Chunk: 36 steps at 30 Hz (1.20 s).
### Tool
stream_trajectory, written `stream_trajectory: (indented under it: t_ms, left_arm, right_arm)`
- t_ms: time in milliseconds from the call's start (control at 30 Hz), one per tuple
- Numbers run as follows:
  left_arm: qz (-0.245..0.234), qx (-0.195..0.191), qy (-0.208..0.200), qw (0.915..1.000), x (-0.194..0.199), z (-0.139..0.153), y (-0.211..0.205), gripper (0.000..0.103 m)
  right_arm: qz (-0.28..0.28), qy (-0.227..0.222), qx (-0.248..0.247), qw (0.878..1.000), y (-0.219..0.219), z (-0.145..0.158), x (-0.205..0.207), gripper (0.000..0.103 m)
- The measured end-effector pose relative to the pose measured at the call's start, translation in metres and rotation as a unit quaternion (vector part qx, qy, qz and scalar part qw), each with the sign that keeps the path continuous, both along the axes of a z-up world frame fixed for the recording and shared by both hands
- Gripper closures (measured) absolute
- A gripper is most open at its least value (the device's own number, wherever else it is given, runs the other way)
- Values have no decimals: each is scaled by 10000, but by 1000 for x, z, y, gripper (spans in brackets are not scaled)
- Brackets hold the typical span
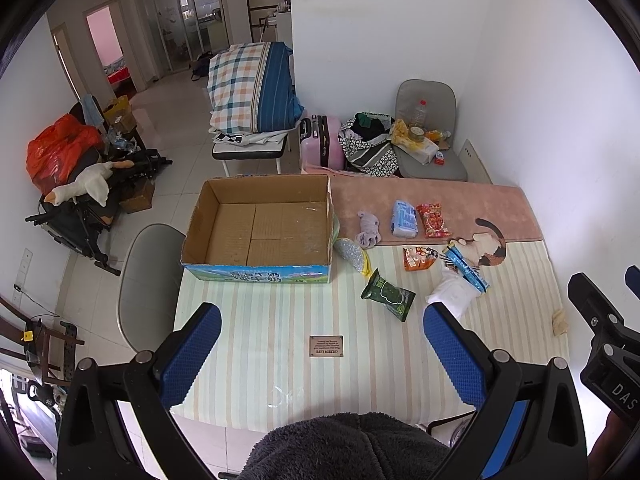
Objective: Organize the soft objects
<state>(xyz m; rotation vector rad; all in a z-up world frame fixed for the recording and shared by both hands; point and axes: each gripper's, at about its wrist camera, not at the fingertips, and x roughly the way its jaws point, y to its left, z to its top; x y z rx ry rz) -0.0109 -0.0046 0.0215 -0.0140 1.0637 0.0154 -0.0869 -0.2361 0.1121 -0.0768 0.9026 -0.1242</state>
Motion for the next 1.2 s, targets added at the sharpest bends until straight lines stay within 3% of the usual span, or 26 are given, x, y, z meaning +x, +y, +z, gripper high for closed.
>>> stream_trajectory:
  t_ms: [667, 800, 900, 1033, 1100, 1200]
  left_arm:
    - [-1, -31, -24, 10000, 1, 2, -1, 0]
    - [-88, -131, 94, 9998, 16, -6, -1, 0]
    - [-103, -156, 406, 9990, 44, -32, -3, 0]
    - [-109, -467, 1074, 9931, 83, -85, -9, 0]
    - [-93, -781, 1505, 9855, 102, -122, -15, 0]
    - [135, -1316, 2160, 9674, 124, -179, -24, 0]
  right_arm:
    - [18, -11, 35, 10000, 1, 2, 0, 0]
    - [-28, 41, 190, 9998, -4, -2, 3, 0]
    - [-170, 185, 367, 9990, -18, -16, 16, 0]
    - [-456, 578, 582, 9956, -50, -56, 47, 0]
    - [-505, 924, 501, 9932, -66, -87, 69, 0]
    - [-411, 1459, 203, 9882, -82, -145, 102, 0]
